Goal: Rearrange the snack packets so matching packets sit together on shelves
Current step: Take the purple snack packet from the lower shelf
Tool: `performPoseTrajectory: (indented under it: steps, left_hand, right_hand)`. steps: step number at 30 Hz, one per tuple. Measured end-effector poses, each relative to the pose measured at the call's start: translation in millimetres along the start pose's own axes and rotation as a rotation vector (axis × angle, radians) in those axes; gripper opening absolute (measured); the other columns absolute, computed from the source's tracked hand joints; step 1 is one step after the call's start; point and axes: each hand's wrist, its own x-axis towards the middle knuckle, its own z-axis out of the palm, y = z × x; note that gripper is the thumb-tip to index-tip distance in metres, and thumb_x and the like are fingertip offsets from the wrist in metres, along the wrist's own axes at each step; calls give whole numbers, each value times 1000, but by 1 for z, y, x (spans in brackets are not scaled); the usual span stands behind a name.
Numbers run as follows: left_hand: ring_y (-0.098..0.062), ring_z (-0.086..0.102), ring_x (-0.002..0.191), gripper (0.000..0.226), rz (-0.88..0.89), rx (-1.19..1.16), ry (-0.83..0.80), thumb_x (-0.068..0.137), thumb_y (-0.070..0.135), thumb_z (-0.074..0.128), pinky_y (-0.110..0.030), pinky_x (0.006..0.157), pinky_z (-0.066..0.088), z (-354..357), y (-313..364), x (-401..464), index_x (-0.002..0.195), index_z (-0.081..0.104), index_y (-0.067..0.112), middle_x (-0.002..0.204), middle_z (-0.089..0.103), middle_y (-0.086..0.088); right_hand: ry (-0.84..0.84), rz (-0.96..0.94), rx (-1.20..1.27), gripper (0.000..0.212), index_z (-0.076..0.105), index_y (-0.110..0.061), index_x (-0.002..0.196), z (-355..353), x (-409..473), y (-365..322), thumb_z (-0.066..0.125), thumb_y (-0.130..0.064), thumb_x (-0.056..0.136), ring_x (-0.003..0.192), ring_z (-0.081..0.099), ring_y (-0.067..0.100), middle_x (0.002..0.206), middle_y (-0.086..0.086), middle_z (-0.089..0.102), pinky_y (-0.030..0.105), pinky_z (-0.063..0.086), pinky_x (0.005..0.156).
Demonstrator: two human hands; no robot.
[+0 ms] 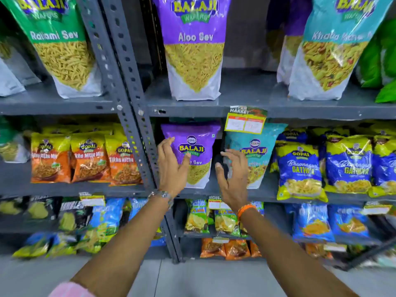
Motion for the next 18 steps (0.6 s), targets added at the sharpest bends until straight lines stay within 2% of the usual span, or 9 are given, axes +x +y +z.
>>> performPoseTrajectory:
  steps: [2, 5, 7, 9, 11, 12, 14, 16, 18]
  left_hand:
    - [-29, 38, 145, 79, -200, -43, -76, 88, 18, 74, -26, 119, 24, 15, -4, 6, 151, 30, 0, 153, 36, -19]
    - [-29, 19, 156, 103, -461, -163, -133, 84, 28, 78, -37, 128, 17, 35, -14, 20, 158, 13, -1, 165, 21, -19]
    - [-29, 26, 155, 128, -537, -233, -82, 67, 48, 83, -44, 127, 23, 44, -32, 35, 159, 8, 1, 165, 26, -18]
    - [-26, 34, 152, 144, -579, -305, -79, 51, 58, 81, -47, 125, 30, 48, -51, 46, 160, 3, 6, 165, 31, -13]
    - [-22, 42, 147, 135, -614, -403, -111, 61, 42, 88, -46, 121, 37, 50, -59, 50, 161, 3, 12, 163, 35, -10]
    - [-21, 53, 138, 125, -615, -448, -113, 68, 26, 89, -44, 116, 44, 51, -60, 51, 160, 6, 12, 157, 44, -9]
    - [-9, 71, 108, 106, -591, -494, -89, 73, 7, 87, -32, 92, 59, 57, -69, 56, 156, 21, 12, 132, 67, -4]
    - [3, 74, 85, 87, -555, -496, -83, 74, 2, 86, -18, 72, 60, 62, -76, 59, 145, 36, 9, 111, 72, 3]
    - [6, 73, 78, 68, -551, -503, -81, 76, -1, 83, -18, 69, 58, 67, -80, 61, 132, 46, 8, 102, 72, 6]
  right_hand:
    - [-117, 117, 8, 33, 58, -16, 122, 16, -5, 21, 67, -19, 90, 113, 54, 25, 120, 2, 54, 50, 49, 95]
    - [-278, 364, 4, 60, 47, -22, 135, 42, -14, 47, 76, -29, 83, 123, 51, 28, 130, 1, 50, 53, 48, 100]
    - [-361, 545, 54, 91, 38, -15, 146, 57, -12, 63, 87, -28, 71, 132, 48, 27, 143, 6, 45, 50, 45, 108]
    - [-423, 617, 83, 115, 31, -13, 151, 71, -10, 79, 95, -30, 57, 137, 45, 25, 151, 7, 42, 46, 42, 114]
    - [-469, 609, 72, 127, 31, -17, 150, 85, -6, 96, 97, -40, 44, 139, 46, 23, 150, 6, 46, 44, 42, 115]
    - [-484, 615, 74, 126, 34, -18, 147, 91, -5, 105, 99, -40, 41, 136, 49, 23, 146, 6, 51, 44, 44, 113]
    - [-526, 634, 122, 116, 43, -14, 138, 98, 3, 112, 102, -25, 39, 125, 58, 21, 134, 6, 60, 42, 50, 107]
    - [-562, 647, 212, 107, 45, -18, 130, 105, 11, 116, 102, -12, 40, 115, 63, 17, 124, 0, 66, 41, 54, 103]
    - [-605, 652, 311, 110, 44, -20, 133, 111, 18, 118, 102, -8, 39, 116, 66, 17, 123, -3, 68, 37, 55, 103]
